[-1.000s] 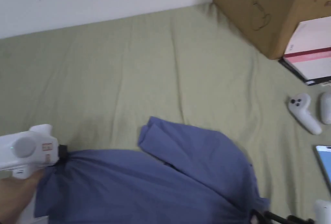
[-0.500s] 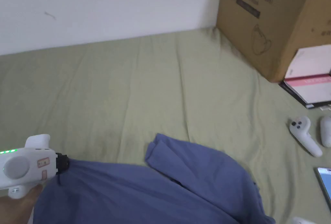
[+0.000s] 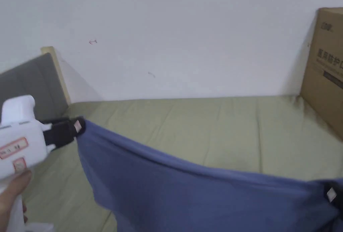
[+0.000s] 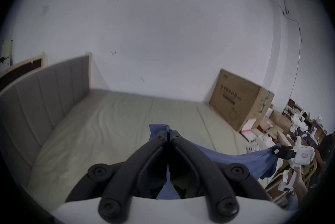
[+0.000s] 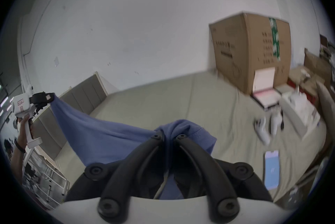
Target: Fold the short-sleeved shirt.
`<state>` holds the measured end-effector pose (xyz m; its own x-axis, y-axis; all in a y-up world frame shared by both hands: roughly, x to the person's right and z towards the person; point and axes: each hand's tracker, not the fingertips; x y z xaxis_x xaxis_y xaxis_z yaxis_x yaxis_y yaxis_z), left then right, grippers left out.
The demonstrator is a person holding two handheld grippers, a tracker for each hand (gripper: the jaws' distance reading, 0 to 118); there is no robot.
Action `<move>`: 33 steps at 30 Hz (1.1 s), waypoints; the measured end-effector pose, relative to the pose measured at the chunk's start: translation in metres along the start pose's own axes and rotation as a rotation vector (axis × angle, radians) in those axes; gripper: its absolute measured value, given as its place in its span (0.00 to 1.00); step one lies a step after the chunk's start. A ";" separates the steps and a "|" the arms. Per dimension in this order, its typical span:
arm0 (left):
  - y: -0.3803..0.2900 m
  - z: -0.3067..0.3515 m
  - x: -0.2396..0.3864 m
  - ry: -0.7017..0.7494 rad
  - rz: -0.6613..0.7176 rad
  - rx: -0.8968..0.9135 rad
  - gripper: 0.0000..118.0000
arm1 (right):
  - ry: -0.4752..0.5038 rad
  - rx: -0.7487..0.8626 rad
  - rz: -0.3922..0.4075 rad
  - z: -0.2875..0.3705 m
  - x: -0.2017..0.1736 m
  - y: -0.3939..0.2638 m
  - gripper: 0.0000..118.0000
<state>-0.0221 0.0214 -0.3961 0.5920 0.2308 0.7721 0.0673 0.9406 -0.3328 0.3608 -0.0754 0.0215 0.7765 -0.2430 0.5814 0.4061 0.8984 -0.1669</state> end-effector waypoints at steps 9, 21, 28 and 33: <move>0.066 0.027 0.010 0.057 -0.007 0.159 0.00 | 0.063 0.145 0.107 -0.026 -0.028 0.129 0.06; 0.112 -0.073 -0.009 0.127 0.054 0.146 0.00 | -0.010 0.152 0.218 -0.125 -0.062 0.224 0.06; 0.114 -0.126 -0.010 0.179 0.017 0.108 0.00 | -0.066 0.143 0.263 -0.183 -0.069 0.245 0.06; 0.105 -0.153 -0.013 0.178 -0.004 0.094 0.00 | -0.087 0.110 0.276 -0.217 -0.063 0.246 0.06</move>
<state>0.1005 0.0794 -0.5238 0.7252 0.1875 0.6625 -0.0004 0.9623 -0.2720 0.5166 0.0810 -0.2291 0.8043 0.0437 0.5927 0.1270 0.9616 -0.2433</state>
